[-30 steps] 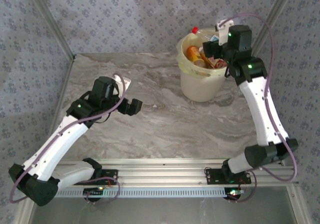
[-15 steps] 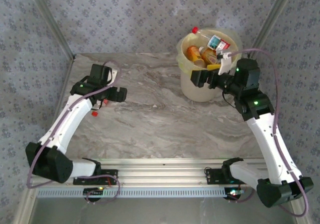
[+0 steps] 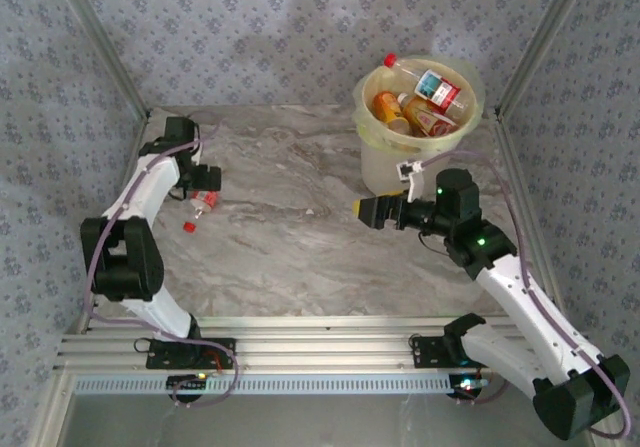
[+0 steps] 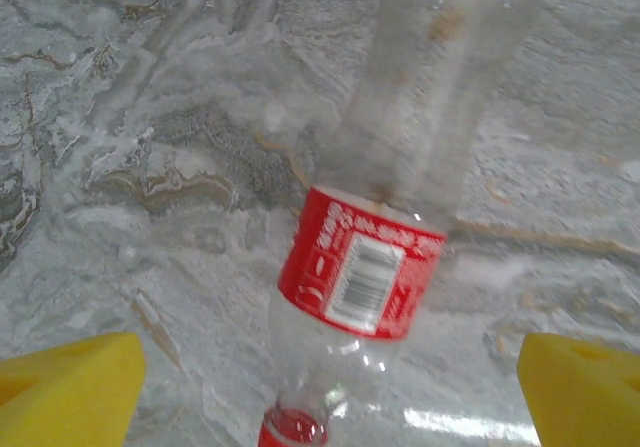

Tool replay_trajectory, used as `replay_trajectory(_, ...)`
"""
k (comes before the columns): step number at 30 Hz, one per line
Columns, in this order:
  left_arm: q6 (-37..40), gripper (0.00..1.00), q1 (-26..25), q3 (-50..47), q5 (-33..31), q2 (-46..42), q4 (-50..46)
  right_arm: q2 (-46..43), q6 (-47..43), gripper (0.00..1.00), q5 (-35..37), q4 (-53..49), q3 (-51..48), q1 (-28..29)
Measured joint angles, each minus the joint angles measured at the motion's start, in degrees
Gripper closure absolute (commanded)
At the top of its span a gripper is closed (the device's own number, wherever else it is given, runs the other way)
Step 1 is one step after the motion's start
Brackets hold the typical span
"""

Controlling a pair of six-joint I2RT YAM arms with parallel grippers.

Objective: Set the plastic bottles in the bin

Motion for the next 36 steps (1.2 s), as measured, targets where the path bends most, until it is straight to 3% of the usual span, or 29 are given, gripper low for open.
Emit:
replay_trajectory(9, 1.92, 0.08, 0.85, 4.11, 2.91, 10.75, 0.94, 0.15, 0.96, 0.0, 2.4, 1.84, -1.01, 2.56)
replay_trajectory(23, 2.12, 0.17, 2.27, 5.27, 7.76, 15.58, -2.56, 1.46, 1.29, 0.0, 4.11, 2.58, -3.06, 2.64)
replay_trajectory(31, 1.18, 0.39, 2.27, 5.57, 9.07, 15.58, -4.07, 1.36, 1.53, 0.0, 4.33, 2.95, -3.85, 2.64)
replay_trajectory(36, 0.15, 0.42, 2.14, 5.6, 10.62, 15.45, -4.15, 0.96, 2.49, 0.01, 4.87, 2.97, -4.44, 2.64)
